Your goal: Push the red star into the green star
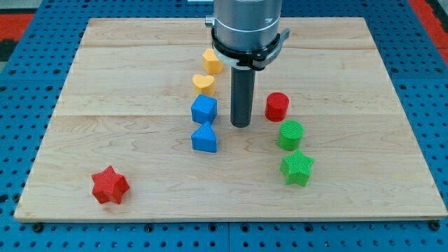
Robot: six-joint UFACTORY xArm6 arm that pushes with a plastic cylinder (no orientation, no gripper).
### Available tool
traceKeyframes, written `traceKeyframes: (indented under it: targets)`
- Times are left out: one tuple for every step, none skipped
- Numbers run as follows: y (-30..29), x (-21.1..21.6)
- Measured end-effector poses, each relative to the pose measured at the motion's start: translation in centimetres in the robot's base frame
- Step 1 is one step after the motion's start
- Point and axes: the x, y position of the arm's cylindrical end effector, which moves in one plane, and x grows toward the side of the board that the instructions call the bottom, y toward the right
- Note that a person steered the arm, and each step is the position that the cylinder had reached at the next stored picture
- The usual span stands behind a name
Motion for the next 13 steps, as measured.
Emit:
traceKeyframes:
  targets:
    - [0.2, -2.5]
    - [3.7, -2.8]
    - [5.1, -2.3]
    - [-1.9, -0.3]
    - [-2.8, 6.4]
    - [-3.9, 12.5]
    - [-10.4, 15.7]
    - [-20.7, 15.5]
    - [-23.7, 10.7]
    - [-23.5, 7.4]
    - [-23.2, 8.7]
    - [-21.2, 9.6]
    - [-21.6, 9.9]
